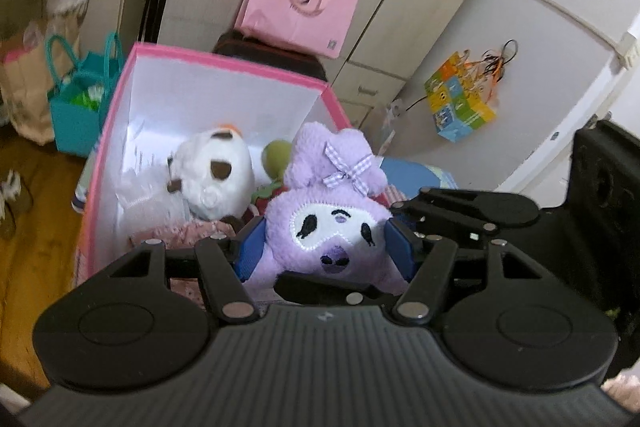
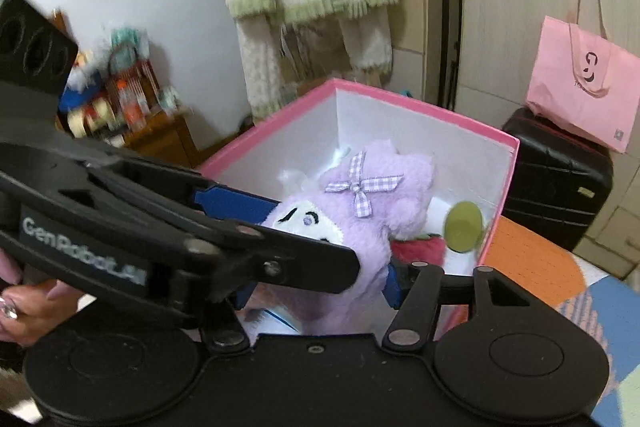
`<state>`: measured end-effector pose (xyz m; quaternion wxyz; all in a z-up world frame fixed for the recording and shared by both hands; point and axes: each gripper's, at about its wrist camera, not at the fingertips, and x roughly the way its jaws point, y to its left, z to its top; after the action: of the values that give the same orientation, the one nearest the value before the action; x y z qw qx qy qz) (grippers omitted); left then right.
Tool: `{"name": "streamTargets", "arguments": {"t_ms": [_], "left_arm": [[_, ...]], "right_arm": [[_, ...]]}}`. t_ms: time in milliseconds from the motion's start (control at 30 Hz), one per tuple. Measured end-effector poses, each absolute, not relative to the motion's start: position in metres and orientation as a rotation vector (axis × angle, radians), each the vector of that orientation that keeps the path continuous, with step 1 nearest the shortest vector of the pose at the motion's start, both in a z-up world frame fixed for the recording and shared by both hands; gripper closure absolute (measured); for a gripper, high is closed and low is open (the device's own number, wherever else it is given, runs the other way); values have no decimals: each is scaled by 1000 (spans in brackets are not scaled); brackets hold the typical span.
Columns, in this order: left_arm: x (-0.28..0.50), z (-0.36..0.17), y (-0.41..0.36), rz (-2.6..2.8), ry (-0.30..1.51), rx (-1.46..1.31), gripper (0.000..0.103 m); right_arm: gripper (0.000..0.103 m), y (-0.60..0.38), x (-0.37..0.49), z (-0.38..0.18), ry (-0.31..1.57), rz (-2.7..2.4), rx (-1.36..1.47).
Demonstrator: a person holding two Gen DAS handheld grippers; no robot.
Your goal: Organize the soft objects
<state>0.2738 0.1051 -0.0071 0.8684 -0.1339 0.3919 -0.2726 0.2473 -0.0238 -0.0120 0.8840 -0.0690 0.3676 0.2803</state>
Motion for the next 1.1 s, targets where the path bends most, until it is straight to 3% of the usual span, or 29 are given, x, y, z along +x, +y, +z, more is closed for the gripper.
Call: {"name": "streamTargets", "arguments": {"t_ms": [267,433,733,1100], "left_arm": [[288,-18,94,-510,836,-340,40],[284,-18,97,-455,821,-309,40],[248,4,90,-454,655,-149,39],[196,20,99,-483,541,-164,39]], "right_arm": [[36,-22,261,-22,776,548,-215],[30,-18,253,-21,734,514,-300],[30,-30,223,-7,656,529,-171],[29,-66,155,3,545,514,-40]]}}
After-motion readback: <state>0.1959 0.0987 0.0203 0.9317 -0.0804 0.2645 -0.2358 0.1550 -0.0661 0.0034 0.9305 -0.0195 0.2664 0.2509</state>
